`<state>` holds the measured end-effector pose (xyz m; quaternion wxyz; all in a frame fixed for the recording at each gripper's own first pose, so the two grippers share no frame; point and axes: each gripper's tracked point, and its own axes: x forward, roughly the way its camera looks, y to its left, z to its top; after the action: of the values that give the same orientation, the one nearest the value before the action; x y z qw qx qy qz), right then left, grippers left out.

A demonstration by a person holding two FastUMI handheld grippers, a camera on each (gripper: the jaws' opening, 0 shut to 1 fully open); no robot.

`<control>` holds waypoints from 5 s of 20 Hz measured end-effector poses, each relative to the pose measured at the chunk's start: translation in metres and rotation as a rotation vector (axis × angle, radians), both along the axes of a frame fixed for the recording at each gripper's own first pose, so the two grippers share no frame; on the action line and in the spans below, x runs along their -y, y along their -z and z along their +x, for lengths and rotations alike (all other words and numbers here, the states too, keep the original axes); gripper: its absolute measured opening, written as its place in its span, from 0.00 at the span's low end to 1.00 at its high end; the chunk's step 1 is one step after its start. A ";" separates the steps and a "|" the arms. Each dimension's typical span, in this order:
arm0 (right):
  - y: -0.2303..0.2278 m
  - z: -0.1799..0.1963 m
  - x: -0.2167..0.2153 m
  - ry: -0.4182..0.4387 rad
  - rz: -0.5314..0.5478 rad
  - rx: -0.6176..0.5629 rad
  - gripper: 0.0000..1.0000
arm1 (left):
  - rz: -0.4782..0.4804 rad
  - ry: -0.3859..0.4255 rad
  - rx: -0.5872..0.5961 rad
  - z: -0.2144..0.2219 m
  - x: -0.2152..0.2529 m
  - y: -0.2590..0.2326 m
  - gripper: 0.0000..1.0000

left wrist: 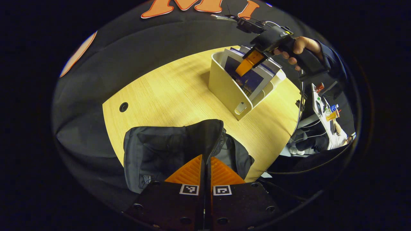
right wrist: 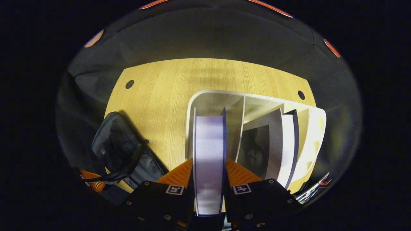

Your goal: Open the schoolbag, grab two books from the bookshelf and put them into the schoolbag.

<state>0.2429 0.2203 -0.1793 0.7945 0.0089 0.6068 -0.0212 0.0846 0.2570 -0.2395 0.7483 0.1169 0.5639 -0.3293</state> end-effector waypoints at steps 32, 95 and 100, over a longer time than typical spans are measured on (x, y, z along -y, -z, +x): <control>-0.051 -0.198 0.010 0.095 0.351 0.121 0.35 | 0.056 0.037 0.011 -0.022 0.012 0.006 0.02; 0.132 -0.165 -0.226 0.148 0.701 0.206 0.83 | -0.016 -0.050 0.051 -0.030 0.230 -0.201 0.01; 0.110 -0.174 -0.159 0.119 0.566 0.245 0.96 | -0.018 -0.047 0.051 -0.036 0.230 -0.207 0.01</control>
<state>0.0685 0.3792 -0.2889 0.8249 0.2679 0.4869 0.1032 0.0485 0.0267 -0.0326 0.7710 0.1053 0.5440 -0.3138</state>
